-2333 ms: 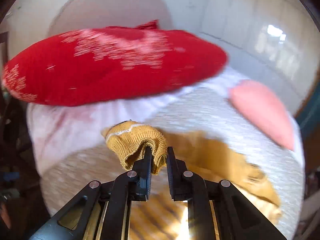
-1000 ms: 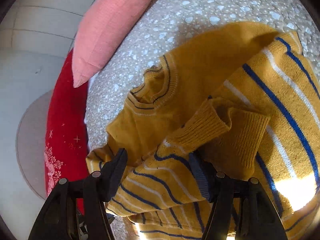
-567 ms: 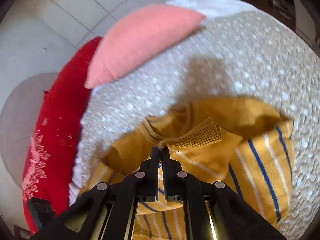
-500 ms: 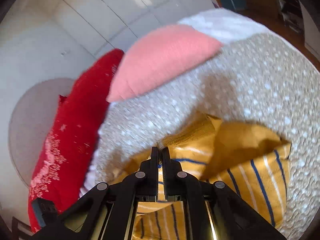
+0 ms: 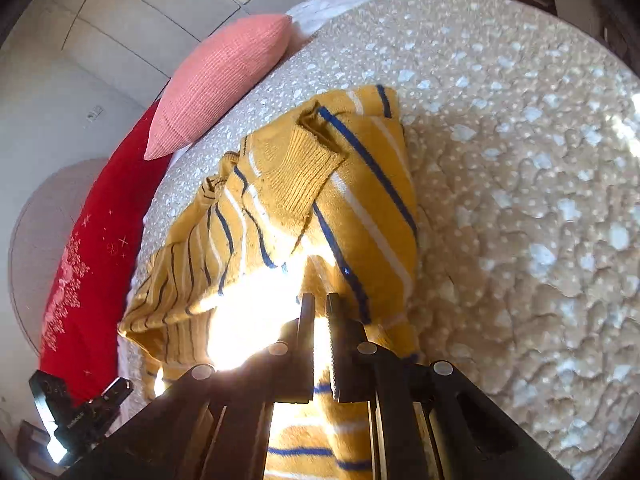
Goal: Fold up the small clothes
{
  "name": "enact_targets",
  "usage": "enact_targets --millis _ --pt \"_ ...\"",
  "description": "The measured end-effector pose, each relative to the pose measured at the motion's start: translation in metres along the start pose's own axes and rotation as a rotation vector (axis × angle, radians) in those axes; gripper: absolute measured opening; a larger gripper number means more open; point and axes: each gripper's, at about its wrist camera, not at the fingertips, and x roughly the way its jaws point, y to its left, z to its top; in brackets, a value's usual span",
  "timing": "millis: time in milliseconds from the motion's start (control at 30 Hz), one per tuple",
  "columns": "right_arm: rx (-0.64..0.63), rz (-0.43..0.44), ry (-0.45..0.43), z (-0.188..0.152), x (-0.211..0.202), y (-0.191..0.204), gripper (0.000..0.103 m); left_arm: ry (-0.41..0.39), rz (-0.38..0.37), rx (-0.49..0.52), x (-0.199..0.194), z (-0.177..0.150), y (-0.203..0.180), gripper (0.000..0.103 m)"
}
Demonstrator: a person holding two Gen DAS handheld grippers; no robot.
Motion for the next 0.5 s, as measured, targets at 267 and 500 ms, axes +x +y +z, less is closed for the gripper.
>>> enact_targets --millis 267,500 --pt "-0.275 0.194 0.124 -0.03 0.045 0.129 0.01 -0.097 0.019 -0.06 -0.062 -0.065 0.029 0.068" --pt "-0.341 0.193 0.267 -0.057 0.168 0.242 0.009 -0.112 0.065 -0.06 -0.084 -0.077 0.056 0.068"
